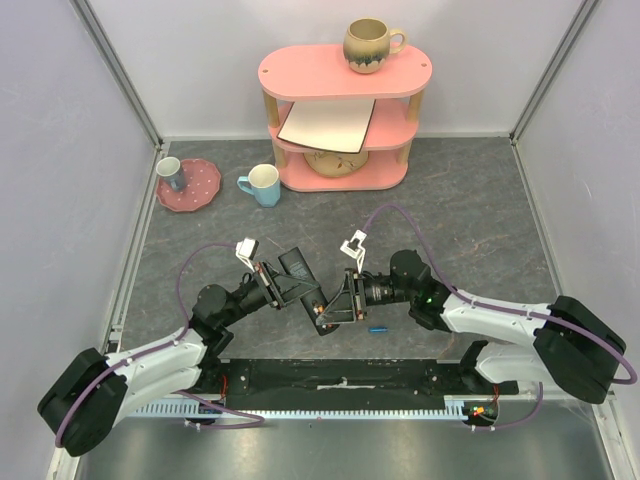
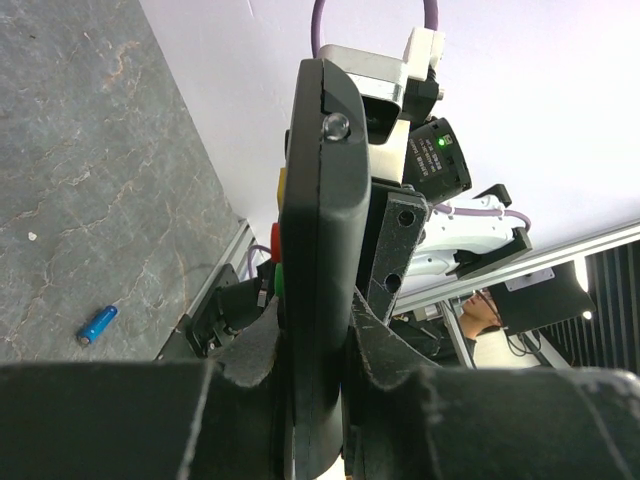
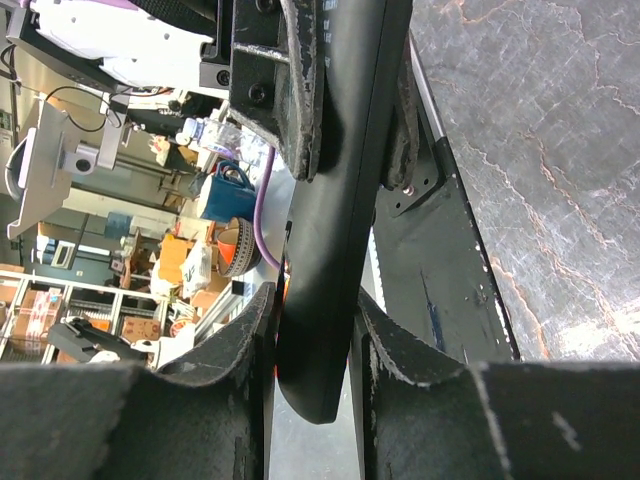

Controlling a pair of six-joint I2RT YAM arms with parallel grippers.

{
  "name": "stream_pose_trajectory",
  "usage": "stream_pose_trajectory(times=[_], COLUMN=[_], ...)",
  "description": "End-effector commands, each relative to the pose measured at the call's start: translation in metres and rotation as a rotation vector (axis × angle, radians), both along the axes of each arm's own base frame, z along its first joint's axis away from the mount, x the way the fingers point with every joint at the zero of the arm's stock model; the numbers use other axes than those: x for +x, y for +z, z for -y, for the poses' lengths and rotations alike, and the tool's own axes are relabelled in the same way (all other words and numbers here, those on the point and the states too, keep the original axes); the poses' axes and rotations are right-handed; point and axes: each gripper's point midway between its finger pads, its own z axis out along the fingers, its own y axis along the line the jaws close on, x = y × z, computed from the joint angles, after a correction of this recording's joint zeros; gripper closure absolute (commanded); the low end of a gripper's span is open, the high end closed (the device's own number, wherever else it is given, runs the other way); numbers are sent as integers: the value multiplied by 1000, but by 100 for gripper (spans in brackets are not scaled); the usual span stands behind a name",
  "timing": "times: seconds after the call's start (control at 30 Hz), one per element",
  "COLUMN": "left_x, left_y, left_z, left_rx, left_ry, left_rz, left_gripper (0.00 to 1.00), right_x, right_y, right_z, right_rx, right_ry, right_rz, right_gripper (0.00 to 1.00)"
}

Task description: Load the batteries into the remote control

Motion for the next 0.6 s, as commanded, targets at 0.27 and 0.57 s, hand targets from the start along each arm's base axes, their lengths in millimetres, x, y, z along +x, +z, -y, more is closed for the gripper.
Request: stream_pose_trajectory(times=[0.27,0.57], left_x=[-16,-11], left_y=[24,15], left_z=[3,1], left_rx=[-46,-13], left_ry=[-63,-29], left_rz=[41,18], left_gripper=[98,98], right_x=[43,46], right_y=[28,37], right_z=[-8,6], right_rx=[18,1], right_ry=[-172,-206], right_rz=[120,142], right_gripper=[61,45])
